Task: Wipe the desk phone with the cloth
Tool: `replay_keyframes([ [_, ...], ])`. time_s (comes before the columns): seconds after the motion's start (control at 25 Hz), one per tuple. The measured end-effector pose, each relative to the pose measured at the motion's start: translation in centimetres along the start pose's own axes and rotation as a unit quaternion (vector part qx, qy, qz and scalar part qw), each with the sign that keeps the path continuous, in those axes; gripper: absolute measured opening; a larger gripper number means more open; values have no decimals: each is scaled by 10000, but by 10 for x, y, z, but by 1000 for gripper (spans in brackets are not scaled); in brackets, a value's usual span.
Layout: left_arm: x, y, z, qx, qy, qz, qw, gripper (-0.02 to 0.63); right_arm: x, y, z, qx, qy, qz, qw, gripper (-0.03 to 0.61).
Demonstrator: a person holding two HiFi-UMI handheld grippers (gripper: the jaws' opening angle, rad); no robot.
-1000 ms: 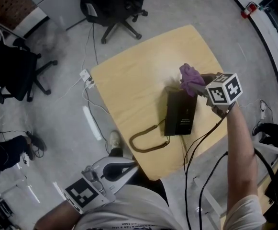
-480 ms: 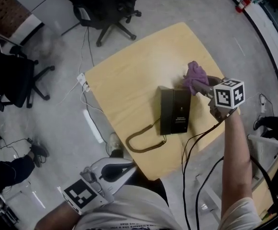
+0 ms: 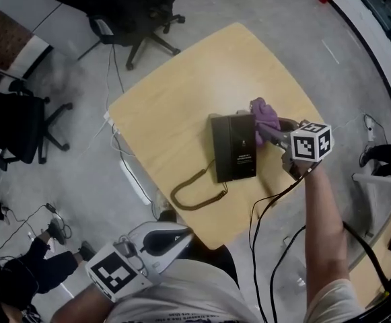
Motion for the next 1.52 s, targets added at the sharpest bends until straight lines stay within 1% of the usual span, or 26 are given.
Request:
replay_keyframes([
  [0.12, -3, -1, 1, -22, -54, -138, 9999, 5, 4, -14, -1, 2, 141, 89, 9999, 121],
  [0.24, -5, -1, 1, -33, -29, -100, 9999, 4, 7, -27, -4, 48, 247, 101, 9996, 120],
  [0.4, -9, -1, 4, -3, -9, -32, 10000, 3, 12, -44, -7, 205, 274, 36, 9994, 121],
  [0.48, -11, -2, 5, -6, -22, -61, 10000, 3, 15, -52, -9, 244, 288, 42, 9993, 121],
  [0.6, -13, -3, 7, -1, -34, -80, 10000, 5, 20, -65, -12, 301, 280, 39, 9991, 121],
  [0.96, -24, -5, 11, 83, -89, 39, 9999, 5, 41, -98, -25, 588, 158, -49, 9981, 121],
  [1.08, -26, -7, 13, 122, -126, 27, 9998, 5, 49, -110, -29, 688, 122, 24, 9976, 121],
  [1.28, -31, -10, 18, 200, -227, 116, 9995, 5, 62, -130, -37, 784, 70, 206, 9967, 121],
  [1.52, -32, -14, 16, 221, -250, 153, 9993, 5, 86, -156, -48, 902, 78, 391, 9951, 121],
])
Point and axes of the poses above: the fingertips, and each gripper's own axes: z forward along the fingers, x to its left, y out of its top, the point moved 8 cm from there along -z, backward along the fingers, and after that the axes turned 2 degrees about -y, right-handed, at the moved point
